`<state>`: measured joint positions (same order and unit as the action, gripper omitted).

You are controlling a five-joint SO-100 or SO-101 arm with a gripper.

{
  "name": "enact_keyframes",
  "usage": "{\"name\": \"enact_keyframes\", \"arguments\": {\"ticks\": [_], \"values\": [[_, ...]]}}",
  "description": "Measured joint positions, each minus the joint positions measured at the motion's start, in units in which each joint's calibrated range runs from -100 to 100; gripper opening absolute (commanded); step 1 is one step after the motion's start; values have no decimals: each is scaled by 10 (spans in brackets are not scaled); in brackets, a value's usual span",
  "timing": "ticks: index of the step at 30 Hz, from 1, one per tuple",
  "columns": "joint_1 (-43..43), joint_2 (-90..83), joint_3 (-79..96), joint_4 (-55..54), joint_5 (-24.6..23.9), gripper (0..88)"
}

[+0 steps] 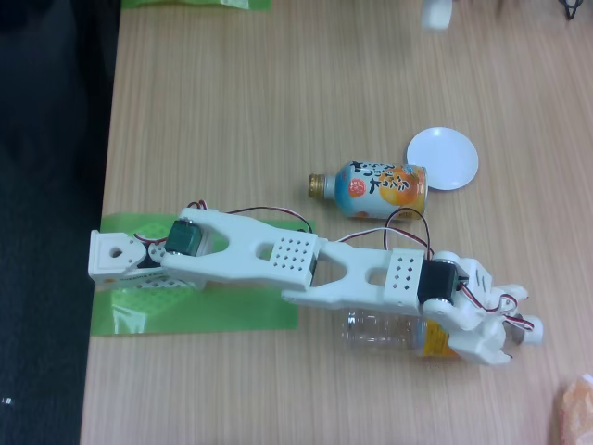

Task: Pick up the plastic bottle and stand it up on the white place

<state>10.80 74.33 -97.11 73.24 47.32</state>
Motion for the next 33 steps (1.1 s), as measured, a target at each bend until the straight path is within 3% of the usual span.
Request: {"name": "enact_keyframes", "arguments": {"ticks": [15, 24, 33], "values": [[4, 0, 0, 4, 0, 364], [8, 0, 0, 88, 2, 364], [25, -6, 0, 154, 47, 364]]}}
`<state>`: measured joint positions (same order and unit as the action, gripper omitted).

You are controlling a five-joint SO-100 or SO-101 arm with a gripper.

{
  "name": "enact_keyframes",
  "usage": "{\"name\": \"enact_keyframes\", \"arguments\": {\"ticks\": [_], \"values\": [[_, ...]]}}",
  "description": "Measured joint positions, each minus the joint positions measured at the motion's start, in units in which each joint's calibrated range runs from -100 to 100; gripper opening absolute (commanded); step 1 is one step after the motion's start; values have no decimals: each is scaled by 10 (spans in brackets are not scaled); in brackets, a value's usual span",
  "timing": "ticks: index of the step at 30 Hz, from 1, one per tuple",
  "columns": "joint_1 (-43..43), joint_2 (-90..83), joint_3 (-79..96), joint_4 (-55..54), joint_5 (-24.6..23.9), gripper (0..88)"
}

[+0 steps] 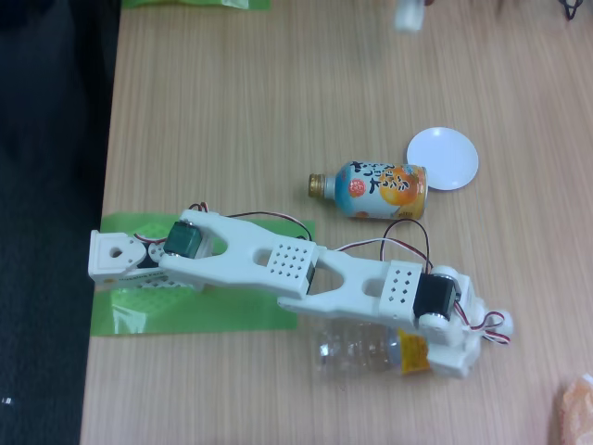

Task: Pick up the plastic bottle and stand it up on the white place

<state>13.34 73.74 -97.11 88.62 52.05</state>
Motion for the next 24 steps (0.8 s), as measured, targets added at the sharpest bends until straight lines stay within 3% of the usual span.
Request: {"name": "enact_keyframes", "arguments": {"ticks": [7, 24], "values": [[-1, -12, 0, 52, -1, 366], [-1, -12, 0, -75, 2, 373]]}}
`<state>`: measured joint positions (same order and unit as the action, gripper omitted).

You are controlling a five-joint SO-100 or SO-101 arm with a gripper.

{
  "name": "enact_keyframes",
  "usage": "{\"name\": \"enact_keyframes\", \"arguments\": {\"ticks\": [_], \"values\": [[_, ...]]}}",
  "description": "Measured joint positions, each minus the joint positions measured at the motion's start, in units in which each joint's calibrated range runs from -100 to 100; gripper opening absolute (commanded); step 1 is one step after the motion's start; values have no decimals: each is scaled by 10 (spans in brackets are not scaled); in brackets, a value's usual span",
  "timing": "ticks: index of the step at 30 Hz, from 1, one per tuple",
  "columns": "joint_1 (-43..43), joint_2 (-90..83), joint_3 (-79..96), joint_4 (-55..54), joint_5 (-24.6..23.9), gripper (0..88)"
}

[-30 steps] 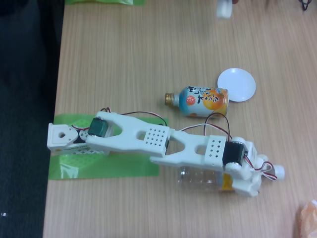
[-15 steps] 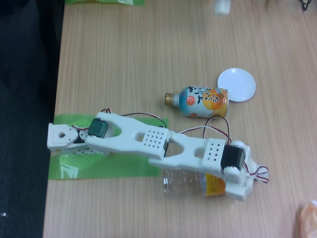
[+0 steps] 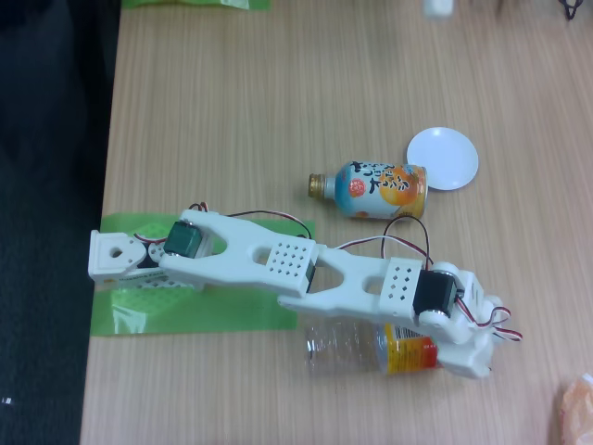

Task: Pick up the plastic bottle and stand it up on the white place

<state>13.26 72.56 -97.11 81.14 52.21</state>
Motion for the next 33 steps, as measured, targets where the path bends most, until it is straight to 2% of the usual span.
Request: {"name": "enact_keyframes", "arguments": {"ticks": [5, 12, 18, 25, 33], "values": [[-14, 0, 0, -49, 3, 373], [-15, 0, 0, -58, 70, 367], [-19, 0, 0, -58, 105, 366], [-24, 0, 0, -54, 109, 366], [-25, 0, 0, 8, 109, 366]]}}
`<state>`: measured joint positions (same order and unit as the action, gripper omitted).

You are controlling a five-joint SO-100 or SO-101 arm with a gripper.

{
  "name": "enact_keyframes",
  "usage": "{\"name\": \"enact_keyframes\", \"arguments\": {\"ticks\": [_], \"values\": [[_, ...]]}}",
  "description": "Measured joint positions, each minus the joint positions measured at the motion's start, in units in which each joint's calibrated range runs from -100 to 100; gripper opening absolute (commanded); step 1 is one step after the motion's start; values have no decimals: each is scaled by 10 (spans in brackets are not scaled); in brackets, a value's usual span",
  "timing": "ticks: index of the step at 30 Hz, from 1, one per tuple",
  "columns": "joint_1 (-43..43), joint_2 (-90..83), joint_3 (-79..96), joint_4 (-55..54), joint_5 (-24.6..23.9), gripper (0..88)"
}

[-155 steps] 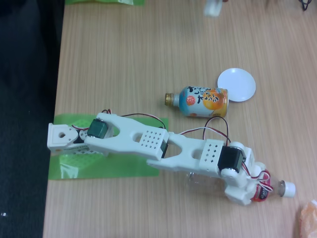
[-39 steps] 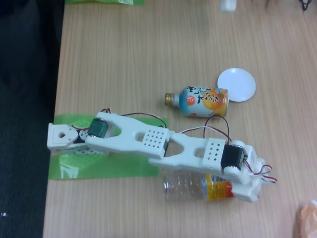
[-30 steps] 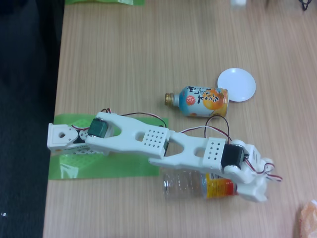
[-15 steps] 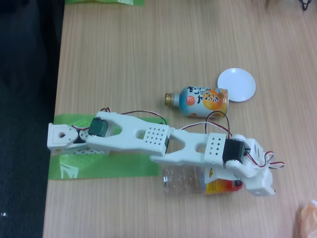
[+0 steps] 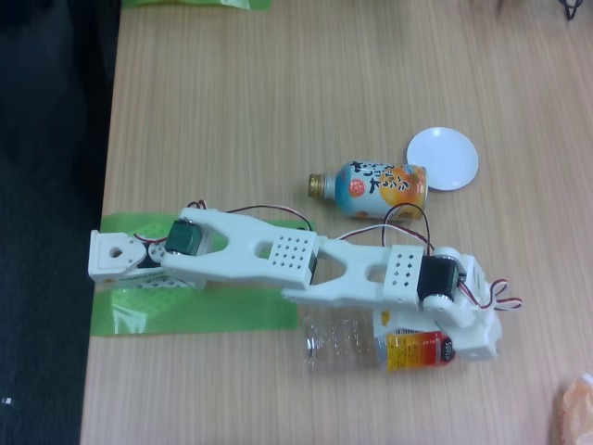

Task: Pick up the plastic bottle and stand it up on the white place

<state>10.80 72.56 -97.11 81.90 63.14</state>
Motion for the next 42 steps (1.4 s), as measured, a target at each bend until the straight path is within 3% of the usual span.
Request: {"name": "enact_keyframes", "arguments": {"ticks": [5, 12, 42], "values": [[-1, 0, 0, 2, 0, 363], [-3, 0, 0, 2, 0, 234], [-3, 0, 0, 7, -1, 226]]}}
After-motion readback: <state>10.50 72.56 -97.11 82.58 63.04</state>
